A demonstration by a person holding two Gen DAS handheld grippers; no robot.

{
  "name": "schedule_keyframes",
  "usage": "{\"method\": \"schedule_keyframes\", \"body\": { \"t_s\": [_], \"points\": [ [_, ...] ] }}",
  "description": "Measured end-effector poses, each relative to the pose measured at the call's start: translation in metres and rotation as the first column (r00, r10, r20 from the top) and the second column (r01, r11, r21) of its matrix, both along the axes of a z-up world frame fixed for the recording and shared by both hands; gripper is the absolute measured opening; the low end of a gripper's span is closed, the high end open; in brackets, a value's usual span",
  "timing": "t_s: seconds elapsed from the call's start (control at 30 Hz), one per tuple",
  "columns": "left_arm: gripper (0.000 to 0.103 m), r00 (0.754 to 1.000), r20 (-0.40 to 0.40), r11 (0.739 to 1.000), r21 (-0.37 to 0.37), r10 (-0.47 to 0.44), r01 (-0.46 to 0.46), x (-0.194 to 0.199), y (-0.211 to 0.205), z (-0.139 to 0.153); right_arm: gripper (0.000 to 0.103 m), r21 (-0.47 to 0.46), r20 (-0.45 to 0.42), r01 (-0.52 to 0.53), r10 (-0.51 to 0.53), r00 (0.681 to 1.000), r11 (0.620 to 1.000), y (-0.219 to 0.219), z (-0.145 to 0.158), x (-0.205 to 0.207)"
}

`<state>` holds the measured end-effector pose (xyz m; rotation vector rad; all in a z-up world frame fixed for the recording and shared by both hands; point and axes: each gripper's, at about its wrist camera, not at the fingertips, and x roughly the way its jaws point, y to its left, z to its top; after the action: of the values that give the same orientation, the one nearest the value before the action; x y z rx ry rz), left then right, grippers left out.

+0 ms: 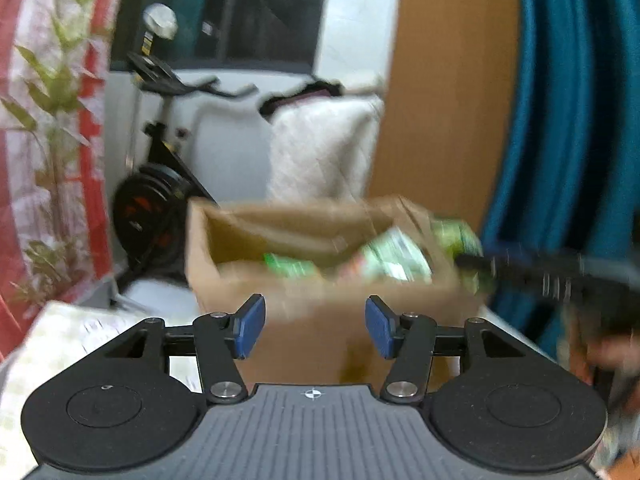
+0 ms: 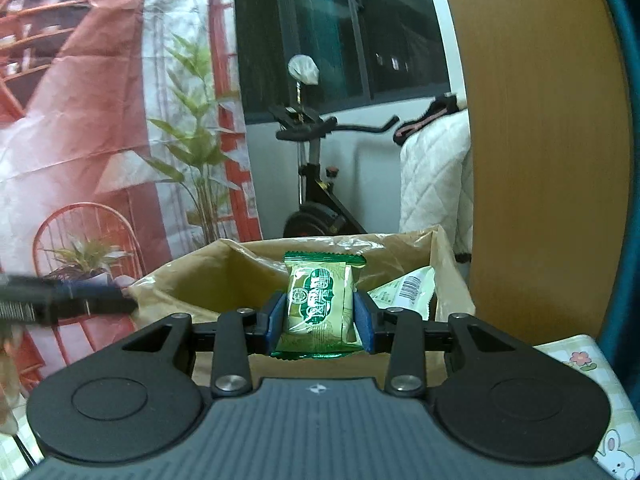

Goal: Organize snacks
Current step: 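Release the green packet into the box with the right tool while the left tool carries the bar over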

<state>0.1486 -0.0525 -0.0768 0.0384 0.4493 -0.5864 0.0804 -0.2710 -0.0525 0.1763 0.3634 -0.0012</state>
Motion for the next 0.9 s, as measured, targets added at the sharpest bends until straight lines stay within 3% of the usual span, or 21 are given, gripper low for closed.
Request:
{"method": "schedule_keyframes", "body": {
  "t_s": [0.13, 0.4, 0.47, 0.8, 0.87, 0.9],
  "points": [
    [0.058, 0.996, -0.088, 0.996, 0.082, -0.035, 0.042, -0.01, -0.008, -0.042, 0.039, -0.035, -0.006, -0.019, 0.019, 1.0, 0.999, 0.006, 0.002, -0.01],
    [0.058, 0.965, -0.197, 0.966, 0.158, -0.174, 0.206, -0.001, -0.051, -0.118, 0.039, -0.034, -0.03, -0.005, 0.004, 1.0, 0.999, 0.004, -0.003, 0.0],
    [0.058, 0.961, -0.199, 0.954, 0.192, -0.192, 0.23, 0.004, -0.062, -0.128, 0.039, -0.025, -0.035, -0.003, 0.002, 0.999, 1.0, 0.002, -0.005, 0.002],
    [0.067, 0.931, -0.268, 0.925, 0.221, -0.247, 0.309, 0.023, -0.08, -0.155, 0.039, -0.018, -0.033, -0.012, 0.012, 0.999, 1.0, 0.002, -0.004, 0.009],
    [0.067, 0.929, -0.276, 0.917, 0.243, -0.247, 0.317, 0.022, -0.082, -0.16, 0.039, -0.018, -0.034, -0.013, 0.012, 0.999, 1.0, 0.002, -0.004, 0.009],
    [0.06, 0.927, -0.285, 0.913, 0.254, -0.245, 0.32, 0.023, -0.084, -0.163, 0.039, -0.017, -0.035, -0.013, 0.012, 0.999, 1.0, 0.003, -0.004, 0.01]
  ]
}}
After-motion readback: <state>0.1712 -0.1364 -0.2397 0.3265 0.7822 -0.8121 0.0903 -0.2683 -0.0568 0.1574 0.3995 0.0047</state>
